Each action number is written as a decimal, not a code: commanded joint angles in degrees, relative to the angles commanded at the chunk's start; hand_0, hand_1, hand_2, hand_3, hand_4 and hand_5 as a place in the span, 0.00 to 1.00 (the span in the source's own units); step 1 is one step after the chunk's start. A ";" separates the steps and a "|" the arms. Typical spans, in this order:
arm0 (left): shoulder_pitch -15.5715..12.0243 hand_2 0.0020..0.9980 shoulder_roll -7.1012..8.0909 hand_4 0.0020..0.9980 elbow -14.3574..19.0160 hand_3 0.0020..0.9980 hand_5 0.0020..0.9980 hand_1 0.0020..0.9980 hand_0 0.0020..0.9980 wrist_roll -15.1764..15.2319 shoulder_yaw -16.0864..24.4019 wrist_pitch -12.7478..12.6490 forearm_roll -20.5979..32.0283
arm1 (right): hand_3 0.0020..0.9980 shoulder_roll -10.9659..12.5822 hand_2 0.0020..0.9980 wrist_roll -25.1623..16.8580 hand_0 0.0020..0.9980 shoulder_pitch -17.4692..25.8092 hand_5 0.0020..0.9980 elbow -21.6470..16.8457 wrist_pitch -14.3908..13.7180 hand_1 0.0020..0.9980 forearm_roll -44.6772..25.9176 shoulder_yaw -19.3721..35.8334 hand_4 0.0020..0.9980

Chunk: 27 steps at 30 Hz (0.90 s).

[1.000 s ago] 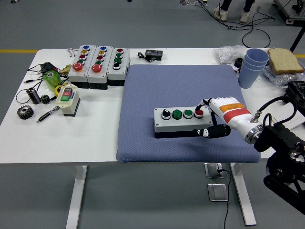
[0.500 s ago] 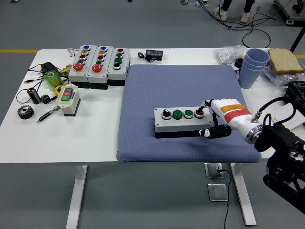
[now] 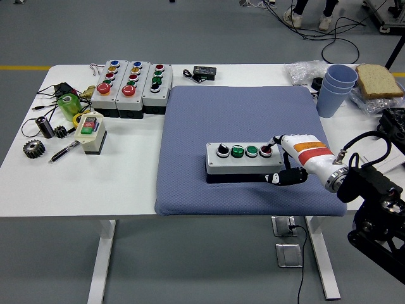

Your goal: Pick up the button,place it on the desk,press the button,press the button

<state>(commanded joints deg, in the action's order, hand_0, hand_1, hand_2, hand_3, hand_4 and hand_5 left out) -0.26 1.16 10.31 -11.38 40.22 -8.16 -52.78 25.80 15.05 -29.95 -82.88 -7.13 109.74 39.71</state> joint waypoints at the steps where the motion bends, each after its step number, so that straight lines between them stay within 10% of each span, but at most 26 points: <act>1: 0.01 0.77 0.00 0.41 0.00 0.67 0.75 0.72 0.65 -0.02 0.04 0.01 -0.06 | 0.63 0.03 0.20 0.03 0.07 -0.01 0.51 0.00 0.13 0.00 -0.01 -0.10 0.93; 27: -0.04 0.77 -0.01 0.41 0.00 0.67 0.75 0.72 0.65 -0.19 0.20 0.03 -0.45 | 0.63 -3.03 0.20 0.51 0.07 -2.39 0.52 -0.56 -0.10 0.00 1.15 -0.91 0.93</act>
<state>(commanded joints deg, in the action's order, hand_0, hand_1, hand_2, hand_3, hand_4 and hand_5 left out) -0.30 1.15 10.31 -11.57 40.42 -8.13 -53.23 22.77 15.56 -32.35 -83.44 -7.23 110.89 38.79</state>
